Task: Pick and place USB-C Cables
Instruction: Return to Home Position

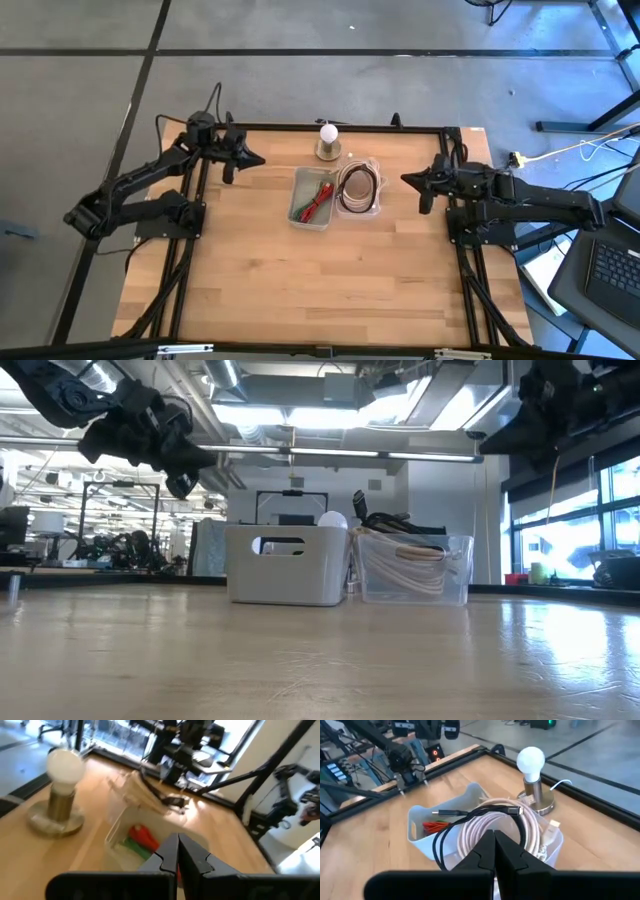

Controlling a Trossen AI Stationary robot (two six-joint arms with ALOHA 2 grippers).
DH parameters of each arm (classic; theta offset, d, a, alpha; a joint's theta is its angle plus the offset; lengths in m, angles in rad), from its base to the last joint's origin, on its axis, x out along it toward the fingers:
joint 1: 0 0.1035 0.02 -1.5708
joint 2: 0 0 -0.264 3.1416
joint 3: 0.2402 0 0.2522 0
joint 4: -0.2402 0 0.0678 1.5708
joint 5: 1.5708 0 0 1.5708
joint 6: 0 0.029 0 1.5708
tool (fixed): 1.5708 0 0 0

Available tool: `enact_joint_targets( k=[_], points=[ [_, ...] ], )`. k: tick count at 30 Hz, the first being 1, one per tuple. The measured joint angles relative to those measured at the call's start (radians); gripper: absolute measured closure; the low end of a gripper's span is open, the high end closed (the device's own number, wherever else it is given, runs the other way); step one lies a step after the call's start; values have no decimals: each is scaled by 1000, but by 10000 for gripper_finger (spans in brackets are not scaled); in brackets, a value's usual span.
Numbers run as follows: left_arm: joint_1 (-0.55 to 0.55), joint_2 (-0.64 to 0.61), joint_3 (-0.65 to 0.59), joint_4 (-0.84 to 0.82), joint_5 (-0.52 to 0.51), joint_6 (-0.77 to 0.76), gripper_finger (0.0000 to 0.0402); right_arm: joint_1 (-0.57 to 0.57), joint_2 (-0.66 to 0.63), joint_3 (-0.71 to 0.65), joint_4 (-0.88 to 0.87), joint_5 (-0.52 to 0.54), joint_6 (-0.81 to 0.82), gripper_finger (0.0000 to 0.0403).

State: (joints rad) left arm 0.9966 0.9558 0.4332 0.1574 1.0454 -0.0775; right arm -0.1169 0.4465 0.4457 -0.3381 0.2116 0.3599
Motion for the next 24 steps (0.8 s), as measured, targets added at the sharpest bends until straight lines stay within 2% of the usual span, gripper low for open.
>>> enact_joint_targets(
  k=[5, 12, 18, 20, 24],
  points=[
    [0, 0, 0, -124, -86, 76, 400, 0, 0, -105, 156, -24, 52, 403],
    [0, 0, 0, -140, -94, 57, 401, 0, 5, -277, 572, -59, 59, 400],
    [0, 0, 1, -135, -141, -3, 396, 0, 5, -290, 572, -64, 49, 372],
    [-2, 0, 1, -146, -150, -9, 394, 0, 5, -290, 528, -101, -9, 367],
    [-14, 3, 1, -148, -271, 67, 394, 1, 11, -291, 549, -142, -321, 371]
  ],
)
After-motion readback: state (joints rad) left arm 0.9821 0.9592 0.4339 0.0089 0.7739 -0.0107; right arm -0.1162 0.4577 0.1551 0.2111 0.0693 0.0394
